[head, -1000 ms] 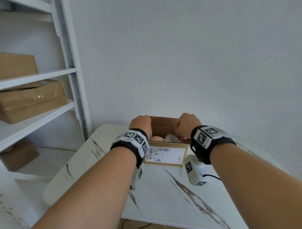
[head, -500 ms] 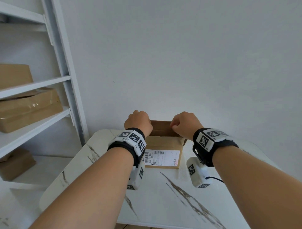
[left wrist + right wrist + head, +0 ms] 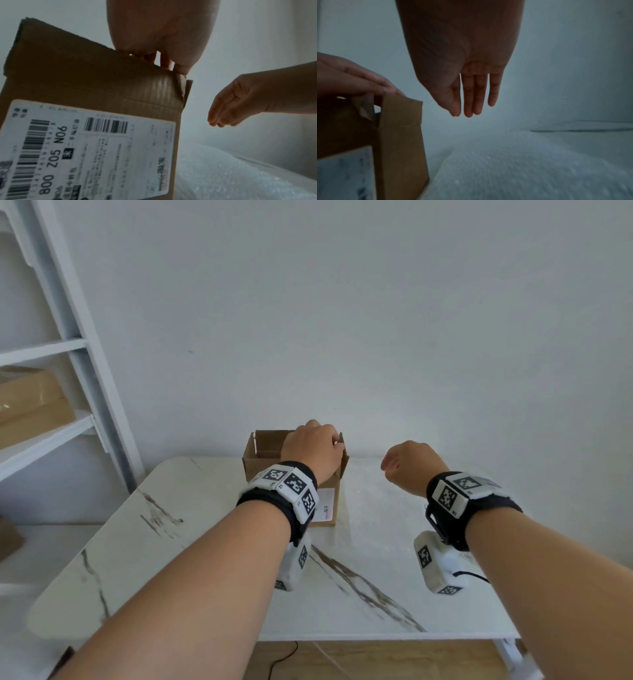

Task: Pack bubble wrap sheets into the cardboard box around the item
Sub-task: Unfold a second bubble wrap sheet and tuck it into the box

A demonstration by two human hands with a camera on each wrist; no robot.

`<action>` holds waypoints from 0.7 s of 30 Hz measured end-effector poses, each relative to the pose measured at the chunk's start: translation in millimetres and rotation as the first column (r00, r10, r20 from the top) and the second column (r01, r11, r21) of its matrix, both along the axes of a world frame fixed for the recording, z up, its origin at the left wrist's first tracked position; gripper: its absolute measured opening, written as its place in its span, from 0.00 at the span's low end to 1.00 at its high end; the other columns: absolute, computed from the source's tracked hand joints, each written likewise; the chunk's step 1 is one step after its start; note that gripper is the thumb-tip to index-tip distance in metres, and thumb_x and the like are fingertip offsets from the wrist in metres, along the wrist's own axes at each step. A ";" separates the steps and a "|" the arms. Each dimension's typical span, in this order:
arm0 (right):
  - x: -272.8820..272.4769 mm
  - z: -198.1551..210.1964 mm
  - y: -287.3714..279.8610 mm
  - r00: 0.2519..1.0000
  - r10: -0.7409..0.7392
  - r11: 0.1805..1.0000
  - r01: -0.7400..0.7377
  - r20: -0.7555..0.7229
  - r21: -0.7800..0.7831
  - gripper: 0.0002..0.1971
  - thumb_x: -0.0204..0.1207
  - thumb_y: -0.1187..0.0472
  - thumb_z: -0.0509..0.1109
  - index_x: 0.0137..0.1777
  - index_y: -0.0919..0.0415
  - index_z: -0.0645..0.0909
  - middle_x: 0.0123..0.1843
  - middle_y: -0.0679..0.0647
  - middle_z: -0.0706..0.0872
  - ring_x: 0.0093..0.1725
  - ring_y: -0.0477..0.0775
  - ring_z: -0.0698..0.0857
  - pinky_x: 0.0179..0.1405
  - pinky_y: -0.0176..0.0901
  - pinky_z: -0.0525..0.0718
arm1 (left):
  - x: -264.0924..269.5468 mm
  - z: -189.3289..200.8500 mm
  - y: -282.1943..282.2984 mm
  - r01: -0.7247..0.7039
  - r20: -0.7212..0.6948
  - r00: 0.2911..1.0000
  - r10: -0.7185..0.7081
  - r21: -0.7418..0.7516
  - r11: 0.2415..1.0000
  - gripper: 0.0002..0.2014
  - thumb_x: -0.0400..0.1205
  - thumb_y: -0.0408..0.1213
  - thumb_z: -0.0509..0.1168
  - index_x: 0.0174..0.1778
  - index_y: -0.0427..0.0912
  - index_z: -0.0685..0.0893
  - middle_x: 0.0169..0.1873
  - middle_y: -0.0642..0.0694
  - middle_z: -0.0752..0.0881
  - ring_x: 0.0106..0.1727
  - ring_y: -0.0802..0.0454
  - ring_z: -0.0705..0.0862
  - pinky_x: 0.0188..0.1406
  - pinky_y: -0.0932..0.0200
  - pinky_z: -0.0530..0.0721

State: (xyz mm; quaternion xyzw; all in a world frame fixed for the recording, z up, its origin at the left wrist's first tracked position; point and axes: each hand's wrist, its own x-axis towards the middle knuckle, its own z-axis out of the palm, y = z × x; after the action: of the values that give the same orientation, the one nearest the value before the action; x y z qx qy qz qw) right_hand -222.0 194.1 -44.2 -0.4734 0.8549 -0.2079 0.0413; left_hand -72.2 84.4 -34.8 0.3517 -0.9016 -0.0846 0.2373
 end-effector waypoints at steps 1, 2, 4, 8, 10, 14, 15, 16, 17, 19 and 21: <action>-3.2 -6.8 1.1 1.000 -0.008 1.000 0.008 -0.003 0.029 0.11 0.72 0.65 0.65 0.48 0.53 0.87 0.52 0.50 0.90 0.53 0.51 0.87 0.56 0.45 0.86 | -0.3 -1.9 -0.9 -0.006 0.003 1.000 0.006 -0.020 1.000 0.15 0.85 0.46 0.57 0.58 0.46 0.85 0.58 0.44 0.83 0.56 0.45 0.83 0.59 0.48 0.81; -5.2 -14.7 1.2 1.000 -0.009 0.998 0.009 -0.004 0.066 0.10 0.72 0.63 0.68 0.50 0.52 0.87 0.55 0.49 0.89 0.55 0.51 0.86 0.56 0.44 0.85 | -1.0 -4.8 -2.6 -0.014 0.003 1.000 0.015 -0.039 0.999 0.15 0.86 0.46 0.55 0.56 0.46 0.86 0.56 0.44 0.84 0.54 0.45 0.83 0.57 0.48 0.82; -4.5 -31.1 -0.6 1.000 0.015 0.984 -0.016 0.010 0.177 0.16 0.71 0.57 0.74 0.59 0.51 0.84 0.63 0.49 0.85 0.62 0.51 0.83 0.61 0.44 0.82 | -2.0 -9.3 -6.5 -0.025 -0.006 1.000 0.024 -0.068 0.997 0.17 0.86 0.45 0.53 0.54 0.44 0.86 0.54 0.44 0.85 0.52 0.46 0.83 0.55 0.49 0.82; 3.6 -59.6 -8.9 0.996 0.059 0.910 -0.078 0.060 0.406 0.36 0.65 0.44 0.79 0.74 0.49 0.72 0.76 0.49 0.74 0.73 0.54 0.74 0.71 0.49 0.74 | -4.6 -15.0 -12.1 -0.023 -0.023 1.000 0.020 -0.107 0.994 0.18 0.86 0.42 0.51 0.55 0.43 0.87 0.52 0.44 0.85 0.50 0.46 0.83 0.53 0.50 0.82; 4.4 -63.6 -12.0 0.998 0.052 0.918 -0.066 0.046 0.390 0.33 0.64 0.45 0.80 0.70 0.50 0.76 0.72 0.51 0.76 0.69 0.55 0.77 0.66 0.47 0.77 | -5.6 -16.7 -13.9 -0.024 -0.034 0.999 0.020 -0.118 0.993 0.18 0.86 0.41 0.51 0.54 0.43 0.87 0.51 0.44 0.85 0.50 0.46 0.83 0.52 0.50 0.82; 5.1 -60.3 -16.3 0.998 0.054 0.932 -0.039 -0.031 0.360 0.18 0.73 0.52 0.74 0.62 0.56 0.84 0.64 0.51 0.82 0.63 0.54 0.82 0.59 0.42 0.78 | -6.1 -19.8 -16.6 -0.028 -0.057 0.998 0.021 -0.129 0.991 0.18 0.86 0.40 0.51 0.52 0.42 0.88 0.51 0.44 0.85 0.50 0.46 0.83 0.51 0.51 0.81; 5.4 -60.3 -18.2 0.998 0.041 0.934 -0.024 -0.040 0.356 0.15 0.75 0.54 0.73 0.60 0.58 0.85 0.62 0.51 0.85 0.61 0.54 0.84 0.58 0.42 0.80 | -6.1 -20.4 -16.8 -0.029 -0.063 0.998 0.021 -0.132 0.991 0.18 0.85 0.40 0.51 0.52 0.42 0.88 0.51 0.44 0.85 0.50 0.47 0.82 0.51 0.52 0.81; 4.9 -61.3 -20.5 0.999 0.021 0.938 -0.007 -0.038 0.347 0.13 0.76 0.55 0.71 0.57 0.60 0.87 0.59 0.52 0.87 0.58 0.54 0.86 0.57 0.43 0.82 | -5.9 -20.8 -16.6 -0.028 -0.068 0.997 0.019 -0.132 0.991 0.18 0.86 0.40 0.52 0.52 0.42 0.88 0.51 0.44 0.85 0.51 0.47 0.82 0.51 0.52 0.81; 3.2 -63.0 -23.2 1.000 -0.005 0.943 0.013 -0.023 0.333 0.11 0.77 0.57 0.70 0.54 0.60 0.88 0.55 0.53 0.89 0.54 0.54 0.87 0.54 0.43 0.85 | -5.6 -20.9 -16.4 -0.024 -0.072 0.997 0.014 -0.131 0.991 0.18 0.86 0.41 0.52 0.52 0.42 0.88 0.51 0.44 0.85 0.51 0.47 0.82 0.51 0.52 0.81; -0.5 -64.9 -26.0 0.998 -0.059 0.952 0.050 0.018 0.303 0.11 0.76 0.58 0.67 0.49 0.61 0.89 0.50 0.54 0.91 0.49 0.54 0.89 0.49 0.45 0.87 | -4.5 -20.2 -15.9 -0.012 -0.080 0.997 0.002 -0.119 0.993 0.17 0.86 0.41 0.52 0.53 0.42 0.87 0.52 0.44 0.85 0.51 0.48 0.82 0.52 0.52 0.82; -2.6 -60.6 -25.3 0.994 -0.098 0.960 0.082 0.047 0.268 0.12 0.77 0.59 0.64 0.48 0.61 0.89 0.48 0.54 0.91 0.46 0.56 0.88 0.45 0.45 0.86 | -2.5 -17.8 -15.1 -0.001 -0.090 0.996 -0.007 -0.089 0.996 0.16 0.86 0.41 0.54 0.55 0.43 0.87 0.53 0.45 0.84 0.54 0.48 0.82 0.54 0.54 0.81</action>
State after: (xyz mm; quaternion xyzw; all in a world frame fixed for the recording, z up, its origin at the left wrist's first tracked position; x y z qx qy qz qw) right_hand -224.6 168.9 -104.8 -0.4178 0.8941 -0.1074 0.1206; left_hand -74.7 69.3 -52.6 0.3351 -0.8933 -0.0605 0.2933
